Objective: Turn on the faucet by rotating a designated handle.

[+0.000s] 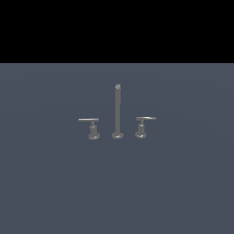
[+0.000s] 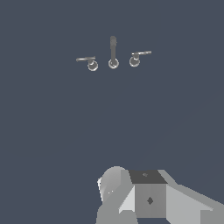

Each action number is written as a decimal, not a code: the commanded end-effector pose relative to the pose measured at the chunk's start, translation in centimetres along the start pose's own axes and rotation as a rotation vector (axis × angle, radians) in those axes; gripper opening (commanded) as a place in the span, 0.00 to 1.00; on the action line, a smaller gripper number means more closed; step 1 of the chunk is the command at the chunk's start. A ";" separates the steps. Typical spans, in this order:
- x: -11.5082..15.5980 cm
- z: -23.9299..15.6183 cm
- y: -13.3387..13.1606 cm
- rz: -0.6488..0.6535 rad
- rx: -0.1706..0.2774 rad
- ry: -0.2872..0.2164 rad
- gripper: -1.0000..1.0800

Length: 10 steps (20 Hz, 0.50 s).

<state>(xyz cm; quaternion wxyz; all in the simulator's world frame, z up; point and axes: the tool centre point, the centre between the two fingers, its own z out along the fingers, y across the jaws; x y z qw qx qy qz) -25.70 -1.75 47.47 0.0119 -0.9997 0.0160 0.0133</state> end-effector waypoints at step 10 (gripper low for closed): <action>0.3 1.1 -0.9 0.042 0.000 0.001 0.00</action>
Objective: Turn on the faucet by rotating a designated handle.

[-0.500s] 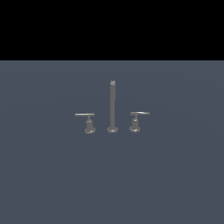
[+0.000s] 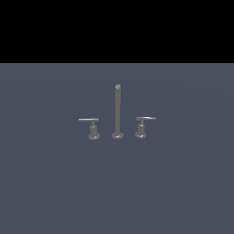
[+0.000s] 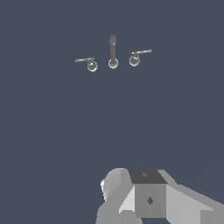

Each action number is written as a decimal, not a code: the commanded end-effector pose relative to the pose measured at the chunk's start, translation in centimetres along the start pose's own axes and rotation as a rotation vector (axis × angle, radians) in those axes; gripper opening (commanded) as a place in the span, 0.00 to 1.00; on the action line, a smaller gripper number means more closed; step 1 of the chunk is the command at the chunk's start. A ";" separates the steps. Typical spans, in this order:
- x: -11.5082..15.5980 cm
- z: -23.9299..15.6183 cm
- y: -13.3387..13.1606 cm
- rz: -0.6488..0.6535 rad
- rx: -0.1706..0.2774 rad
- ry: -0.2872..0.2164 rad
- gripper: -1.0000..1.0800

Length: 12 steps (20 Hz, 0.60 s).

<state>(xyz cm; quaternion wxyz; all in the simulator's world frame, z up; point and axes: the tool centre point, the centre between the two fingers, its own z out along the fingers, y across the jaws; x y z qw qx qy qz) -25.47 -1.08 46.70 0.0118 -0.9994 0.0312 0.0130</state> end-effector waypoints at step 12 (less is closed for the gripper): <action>1.8 5.2 -4.2 0.198 0.001 0.004 0.00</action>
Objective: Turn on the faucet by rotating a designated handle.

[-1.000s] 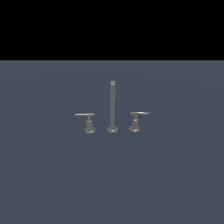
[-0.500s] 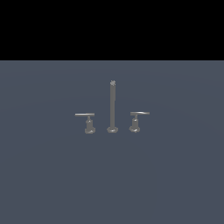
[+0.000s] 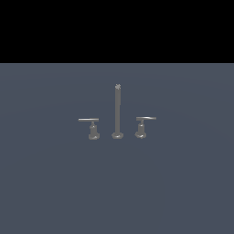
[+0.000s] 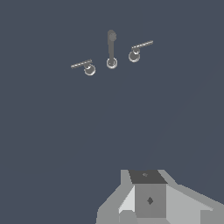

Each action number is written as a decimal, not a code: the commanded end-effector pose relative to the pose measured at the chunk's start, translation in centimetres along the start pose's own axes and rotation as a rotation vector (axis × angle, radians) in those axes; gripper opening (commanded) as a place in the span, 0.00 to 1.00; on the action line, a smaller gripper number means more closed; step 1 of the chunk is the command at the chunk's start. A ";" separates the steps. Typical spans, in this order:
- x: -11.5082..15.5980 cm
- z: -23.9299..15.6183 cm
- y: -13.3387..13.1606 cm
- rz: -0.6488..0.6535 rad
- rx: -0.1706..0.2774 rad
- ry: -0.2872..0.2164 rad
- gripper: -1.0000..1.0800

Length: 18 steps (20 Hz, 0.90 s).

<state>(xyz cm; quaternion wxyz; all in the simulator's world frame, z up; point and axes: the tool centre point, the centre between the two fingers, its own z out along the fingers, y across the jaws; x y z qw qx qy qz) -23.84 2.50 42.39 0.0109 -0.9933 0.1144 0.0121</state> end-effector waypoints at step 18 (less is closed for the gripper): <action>4.8 10.6 -8.4 0.405 0.005 0.008 0.00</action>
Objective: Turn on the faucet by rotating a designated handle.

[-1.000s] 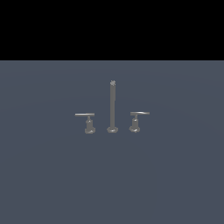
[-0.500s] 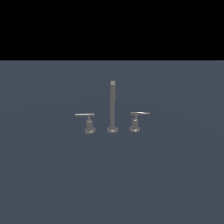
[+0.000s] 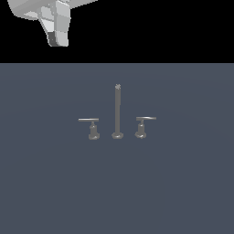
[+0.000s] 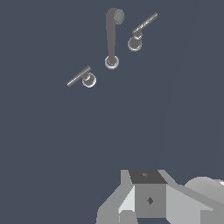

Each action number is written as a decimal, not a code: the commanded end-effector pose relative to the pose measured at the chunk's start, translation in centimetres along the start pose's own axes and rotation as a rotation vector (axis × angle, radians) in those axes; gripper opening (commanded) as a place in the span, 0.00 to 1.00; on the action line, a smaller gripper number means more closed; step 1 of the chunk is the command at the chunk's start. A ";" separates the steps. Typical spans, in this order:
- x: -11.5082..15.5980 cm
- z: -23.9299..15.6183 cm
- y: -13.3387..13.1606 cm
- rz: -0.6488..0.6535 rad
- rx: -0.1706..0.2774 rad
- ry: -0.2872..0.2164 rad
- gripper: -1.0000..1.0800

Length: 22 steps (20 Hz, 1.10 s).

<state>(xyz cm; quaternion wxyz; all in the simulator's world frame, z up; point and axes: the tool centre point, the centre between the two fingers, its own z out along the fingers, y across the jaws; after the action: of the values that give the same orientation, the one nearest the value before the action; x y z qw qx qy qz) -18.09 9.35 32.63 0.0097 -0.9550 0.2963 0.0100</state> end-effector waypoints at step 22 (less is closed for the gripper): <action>5.6 11.3 -9.0 0.430 0.008 0.008 0.00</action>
<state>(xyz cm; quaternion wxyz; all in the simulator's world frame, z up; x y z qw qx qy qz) -9.11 13.76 22.00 0.0098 -0.8759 0.4823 0.0073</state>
